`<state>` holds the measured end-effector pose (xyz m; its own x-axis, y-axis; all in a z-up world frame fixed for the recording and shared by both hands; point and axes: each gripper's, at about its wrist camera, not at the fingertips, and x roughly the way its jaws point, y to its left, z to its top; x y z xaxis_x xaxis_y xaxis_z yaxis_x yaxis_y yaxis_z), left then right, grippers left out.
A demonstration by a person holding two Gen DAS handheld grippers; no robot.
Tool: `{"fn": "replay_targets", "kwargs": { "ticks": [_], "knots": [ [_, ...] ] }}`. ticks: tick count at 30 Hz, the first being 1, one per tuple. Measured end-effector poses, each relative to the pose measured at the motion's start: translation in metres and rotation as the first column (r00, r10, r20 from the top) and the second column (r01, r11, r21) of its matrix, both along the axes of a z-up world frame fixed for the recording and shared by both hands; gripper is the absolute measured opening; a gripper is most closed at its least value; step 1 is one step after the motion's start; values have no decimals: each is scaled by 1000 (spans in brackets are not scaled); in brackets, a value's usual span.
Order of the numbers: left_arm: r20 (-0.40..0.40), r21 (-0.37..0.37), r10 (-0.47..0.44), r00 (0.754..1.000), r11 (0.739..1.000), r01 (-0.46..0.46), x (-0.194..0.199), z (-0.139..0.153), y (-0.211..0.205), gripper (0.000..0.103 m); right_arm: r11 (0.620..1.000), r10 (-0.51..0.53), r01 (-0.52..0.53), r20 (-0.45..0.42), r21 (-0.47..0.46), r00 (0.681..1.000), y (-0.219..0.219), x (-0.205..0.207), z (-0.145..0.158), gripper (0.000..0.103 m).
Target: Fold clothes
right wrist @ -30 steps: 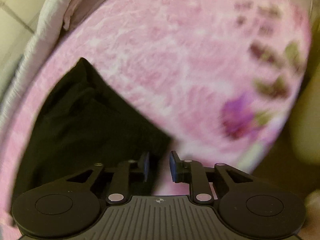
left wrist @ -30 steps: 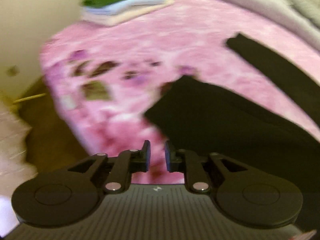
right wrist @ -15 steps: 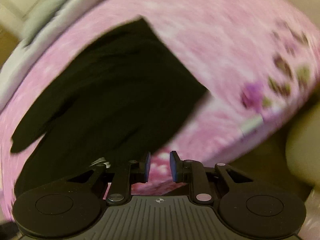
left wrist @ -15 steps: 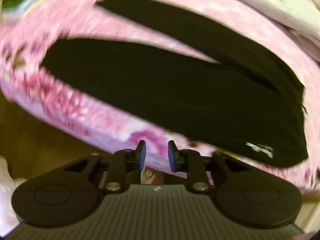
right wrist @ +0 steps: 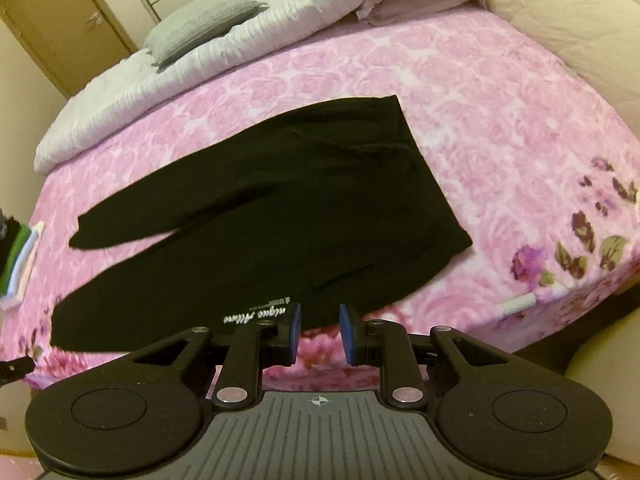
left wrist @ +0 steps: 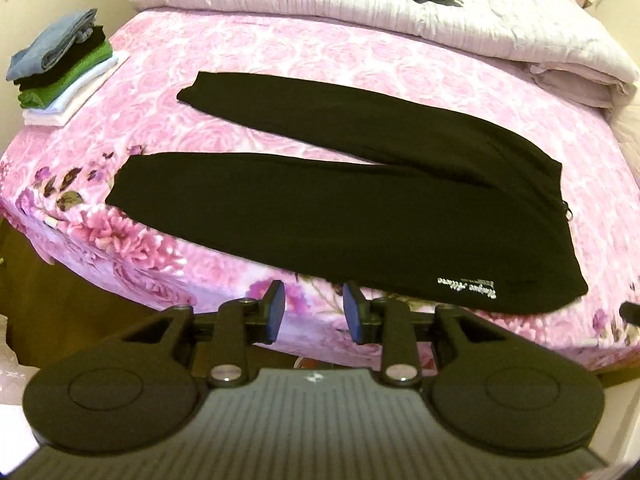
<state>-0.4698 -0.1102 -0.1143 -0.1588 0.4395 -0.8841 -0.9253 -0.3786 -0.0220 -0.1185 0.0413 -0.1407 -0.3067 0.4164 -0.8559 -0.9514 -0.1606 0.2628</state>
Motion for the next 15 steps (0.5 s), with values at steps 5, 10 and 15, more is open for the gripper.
{"fn": "replay_targets", "kwargs": {
  "ticks": [5,10,15],
  "knots": [
    [-32,27,-20,999,999,21,8,15,-15,28,998,42,-43,32,40,999,-14,-2,16,22],
    [-51,46,-40,998,998,42,14,23,-24,28,996,66,-69,55,64,996,-26,-2,25,22],
    [-53,55,-64,997,996,66,21,27,-30,28,992,105,-111,87,62,991,-39,-5,27,22]
  ]
}}
